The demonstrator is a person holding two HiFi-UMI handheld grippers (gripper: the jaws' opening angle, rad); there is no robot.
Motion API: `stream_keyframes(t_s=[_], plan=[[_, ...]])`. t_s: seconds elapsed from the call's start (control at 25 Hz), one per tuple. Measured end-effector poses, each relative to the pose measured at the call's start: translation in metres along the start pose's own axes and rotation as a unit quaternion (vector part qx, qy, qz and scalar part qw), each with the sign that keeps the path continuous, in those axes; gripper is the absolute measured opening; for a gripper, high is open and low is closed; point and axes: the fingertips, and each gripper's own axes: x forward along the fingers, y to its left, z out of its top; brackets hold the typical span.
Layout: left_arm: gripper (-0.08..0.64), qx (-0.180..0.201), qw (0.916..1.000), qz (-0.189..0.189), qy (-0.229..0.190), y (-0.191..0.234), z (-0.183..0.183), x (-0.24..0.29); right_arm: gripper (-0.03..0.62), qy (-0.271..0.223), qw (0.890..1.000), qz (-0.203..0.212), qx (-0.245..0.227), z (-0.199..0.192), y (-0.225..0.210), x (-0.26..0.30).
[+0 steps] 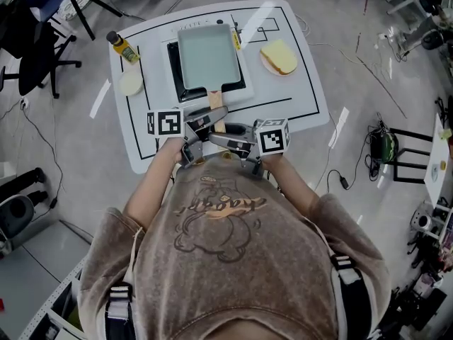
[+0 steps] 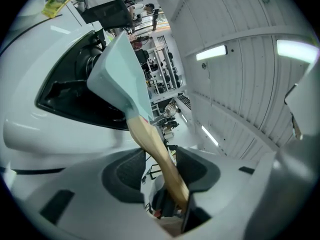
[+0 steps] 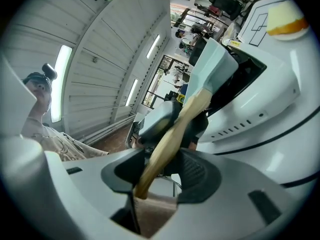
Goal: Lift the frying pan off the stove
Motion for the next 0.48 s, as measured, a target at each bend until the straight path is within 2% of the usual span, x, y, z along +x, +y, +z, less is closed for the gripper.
stream_keyframes(t_s=[0.2, 0.48], plan=[[0.186, -0.012, 0.9999, -0.003, -0.006, -0.0017, 0.0, -0.0006, 0.198, 0.002, 1.0, -0.002, -0.002, 0.0008, 0.0022, 0.0008], [0.184, -0.006, 1.0, -0.002, -0.006, -0.0046, 0.0018, -0.0023, 0.199, 0.009, 1.0, -0.01, -0.008, 0.0022, 0.0046, 0.0035]])
